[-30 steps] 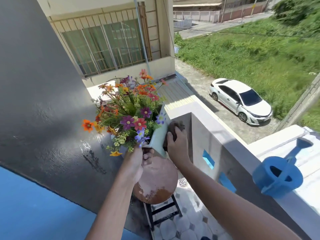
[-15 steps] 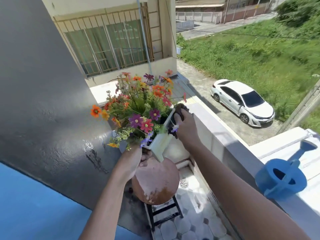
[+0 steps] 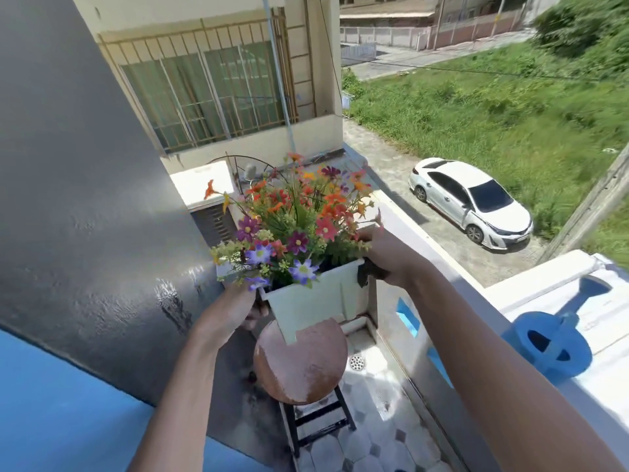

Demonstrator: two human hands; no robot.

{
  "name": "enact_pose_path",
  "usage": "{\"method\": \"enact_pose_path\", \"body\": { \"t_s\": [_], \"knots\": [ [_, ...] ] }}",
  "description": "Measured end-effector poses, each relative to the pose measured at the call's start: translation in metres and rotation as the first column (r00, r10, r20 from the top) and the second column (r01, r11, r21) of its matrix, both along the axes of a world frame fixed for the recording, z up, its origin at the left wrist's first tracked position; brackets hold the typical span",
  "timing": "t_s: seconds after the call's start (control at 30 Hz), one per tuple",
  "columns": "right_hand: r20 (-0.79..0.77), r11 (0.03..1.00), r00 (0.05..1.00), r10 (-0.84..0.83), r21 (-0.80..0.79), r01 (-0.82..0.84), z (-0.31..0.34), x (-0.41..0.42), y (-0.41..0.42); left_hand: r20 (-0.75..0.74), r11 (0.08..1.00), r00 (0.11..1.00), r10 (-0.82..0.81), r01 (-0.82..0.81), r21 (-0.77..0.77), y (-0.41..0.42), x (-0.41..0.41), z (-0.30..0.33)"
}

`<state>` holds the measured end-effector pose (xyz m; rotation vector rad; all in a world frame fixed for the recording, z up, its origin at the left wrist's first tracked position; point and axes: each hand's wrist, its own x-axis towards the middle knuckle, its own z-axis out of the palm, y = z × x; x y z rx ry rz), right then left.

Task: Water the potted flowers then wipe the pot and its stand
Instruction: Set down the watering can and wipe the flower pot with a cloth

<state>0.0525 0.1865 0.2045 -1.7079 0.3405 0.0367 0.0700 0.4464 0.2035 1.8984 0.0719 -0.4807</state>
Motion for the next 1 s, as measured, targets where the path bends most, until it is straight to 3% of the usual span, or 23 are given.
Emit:
{"method": "enact_pose_path", "body": {
  "t_s": [0.17, 0.33, 0.43, 0.5, 0.7, 0.87, 1.0],
  "knots": [
    [0.090, 0.967, 0.963, -0.253, 0.028, 0.252, -0.001, -0.013, 0.025, -0.034, 0.999, 0.999, 0.035, -0.034, 0.036, -0.001, 0.016, -0.008],
    [0.082, 0.845, 0.870, -0.486, 0.299, 0.444, -0.013, -0.011, 0.044, -0.082, 0.975, 0.971, 0.223, -0.221, 0.033, -0.004, 0.011, -0.019],
    [0.081, 0.791, 0.823, -0.562, 0.342, 0.507, -0.013, -0.012, 0.055, -0.115, 0.999, 0.993, 0.036, -0.036, -0.003, -0.029, -0.019, -0.023],
    [0.102, 0.790, 0.820, -0.563, 0.359, 0.498, -0.009, -0.017, 0.065, -0.114, 0.999, 0.993, -0.031, 0.027, -0.035, -0.050, -0.030, -0.022],
    [0.295, 0.899, 0.850, -0.437, 0.152, 0.410, -0.021, -0.033, 0.099, -0.182, 0.990, 0.978, 0.099, -0.115, -0.079, -0.066, -0.013, -0.038],
    [0.435, 0.959, 0.859, -0.269, 0.040, 0.280, -0.011, -0.036, 0.102, -0.222, 0.931, 0.971, 0.085, -0.157, -0.329, -0.051, -0.011, -0.020],
    [0.492, 0.926, 0.851, -0.182, -0.206, 0.317, -0.016, -0.008, 0.075, -0.299, 0.888, 0.954, 0.012, -0.147, -0.435, -0.043, -0.014, -0.014]
  ]
}}
